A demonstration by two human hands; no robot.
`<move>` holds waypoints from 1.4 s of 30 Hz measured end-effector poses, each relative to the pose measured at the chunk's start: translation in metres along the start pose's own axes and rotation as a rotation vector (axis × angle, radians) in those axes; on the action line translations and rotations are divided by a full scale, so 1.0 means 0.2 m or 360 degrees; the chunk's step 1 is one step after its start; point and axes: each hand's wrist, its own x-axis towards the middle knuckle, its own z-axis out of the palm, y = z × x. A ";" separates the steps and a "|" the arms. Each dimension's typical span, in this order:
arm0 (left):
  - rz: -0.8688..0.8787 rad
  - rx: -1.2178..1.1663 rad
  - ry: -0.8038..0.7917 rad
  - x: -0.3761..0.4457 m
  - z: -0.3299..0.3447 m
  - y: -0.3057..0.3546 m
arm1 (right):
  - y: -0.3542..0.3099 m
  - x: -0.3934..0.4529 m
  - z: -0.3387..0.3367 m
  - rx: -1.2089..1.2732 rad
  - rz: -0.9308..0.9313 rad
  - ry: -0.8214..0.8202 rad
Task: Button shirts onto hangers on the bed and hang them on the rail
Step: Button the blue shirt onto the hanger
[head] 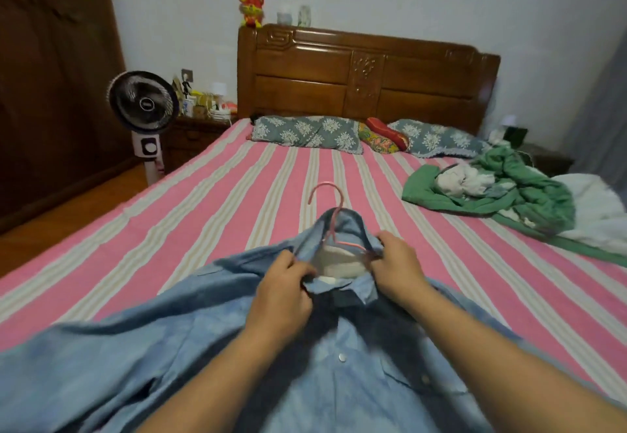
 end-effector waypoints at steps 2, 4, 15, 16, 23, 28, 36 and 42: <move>0.0105 -0.0208 0.0125 -0.22 -0.19 0.16 | -0.08 -0.21 -0.19 0.0069 -0.0186 0.0000; -0.0030 -0.0464 0.0308 -0.47 -0.34 0.32 | -0.11 -0.46 -0.36 0.0113 -0.0361 -0.0019; -0.0293 -0.0635 -0.0253 -1.48 -0.50 0.44 | 0.27 -1.74 -0.44 -0.0216 -0.0411 0.0054; -0.0190 -0.0480 -0.0246 -1.53 -0.49 0.43 | 0.29 -1.82 -0.44 -0.0199 -0.0310 0.0119; -0.0036 -0.0448 0.0027 -1.56 -0.43 0.55 | 0.14 -1.89 -0.47 0.0014 -0.0263 0.0377; -0.0271 -0.0472 0.0119 -1.45 -0.45 0.65 | 0.10 -1.83 -0.49 0.0091 -0.0148 0.0337; -0.0540 -0.0653 -0.1087 -1.27 -0.64 0.60 | 0.22 -1.76 -0.65 0.0740 0.0603 0.0101; -0.0952 -0.1276 -0.0841 -1.31 -0.56 0.57 | 0.20 -1.84 -0.66 0.1649 0.0964 -0.0357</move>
